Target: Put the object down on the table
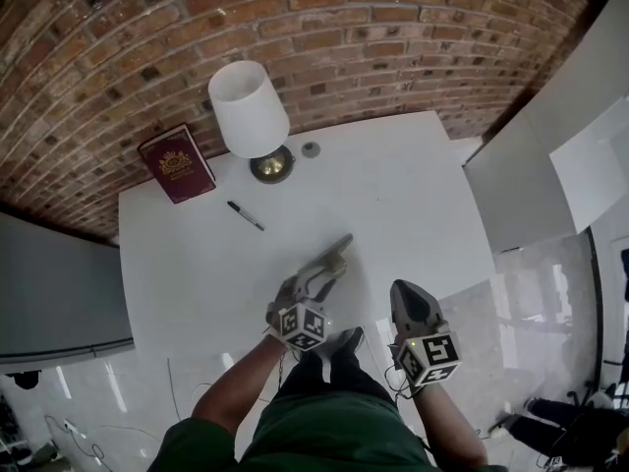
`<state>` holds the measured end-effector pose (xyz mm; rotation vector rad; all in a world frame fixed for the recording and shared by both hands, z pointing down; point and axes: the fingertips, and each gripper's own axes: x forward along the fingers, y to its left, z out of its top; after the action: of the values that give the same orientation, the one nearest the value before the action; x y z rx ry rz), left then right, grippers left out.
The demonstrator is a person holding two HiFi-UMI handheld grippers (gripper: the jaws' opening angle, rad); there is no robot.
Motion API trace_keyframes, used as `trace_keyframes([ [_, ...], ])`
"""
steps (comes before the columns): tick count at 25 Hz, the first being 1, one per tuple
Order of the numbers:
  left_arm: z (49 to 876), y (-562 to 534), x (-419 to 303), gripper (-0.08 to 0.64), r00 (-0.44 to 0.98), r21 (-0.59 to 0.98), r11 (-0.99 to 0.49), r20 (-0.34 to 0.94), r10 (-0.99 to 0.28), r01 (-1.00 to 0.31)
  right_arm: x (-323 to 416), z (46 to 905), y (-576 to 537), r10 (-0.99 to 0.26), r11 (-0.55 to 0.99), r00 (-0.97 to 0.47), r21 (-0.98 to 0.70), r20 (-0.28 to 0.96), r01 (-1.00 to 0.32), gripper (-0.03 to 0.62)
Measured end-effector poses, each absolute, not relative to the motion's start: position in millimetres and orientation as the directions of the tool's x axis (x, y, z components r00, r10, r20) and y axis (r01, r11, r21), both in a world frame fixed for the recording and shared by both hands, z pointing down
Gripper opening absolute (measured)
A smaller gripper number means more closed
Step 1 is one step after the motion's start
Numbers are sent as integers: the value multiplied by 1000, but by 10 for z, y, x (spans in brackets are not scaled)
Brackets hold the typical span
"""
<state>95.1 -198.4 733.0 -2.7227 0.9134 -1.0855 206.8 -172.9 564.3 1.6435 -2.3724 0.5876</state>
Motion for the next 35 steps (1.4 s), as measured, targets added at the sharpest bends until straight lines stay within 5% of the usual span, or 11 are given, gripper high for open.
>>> trace_keyframes([
  [16, 5397, -2272, 350, 106, 573, -78, -602, 232, -786, -795, 1851, 4988, -1985, -896, 355, -382, -152, 224, -922, 3],
  [22, 4652, -2231, 191, 31, 562, -29, -567, 107, -821, -823, 1801, 4563, -2060, -919, 356, -365, -81, 148, -931, 3],
  [35, 3635, -2052, -38, 12, 539, -17, -539, -51, -840, -842, 1537, 3620, -1945, -918, 394, -395, 22, -27, -919, 3],
])
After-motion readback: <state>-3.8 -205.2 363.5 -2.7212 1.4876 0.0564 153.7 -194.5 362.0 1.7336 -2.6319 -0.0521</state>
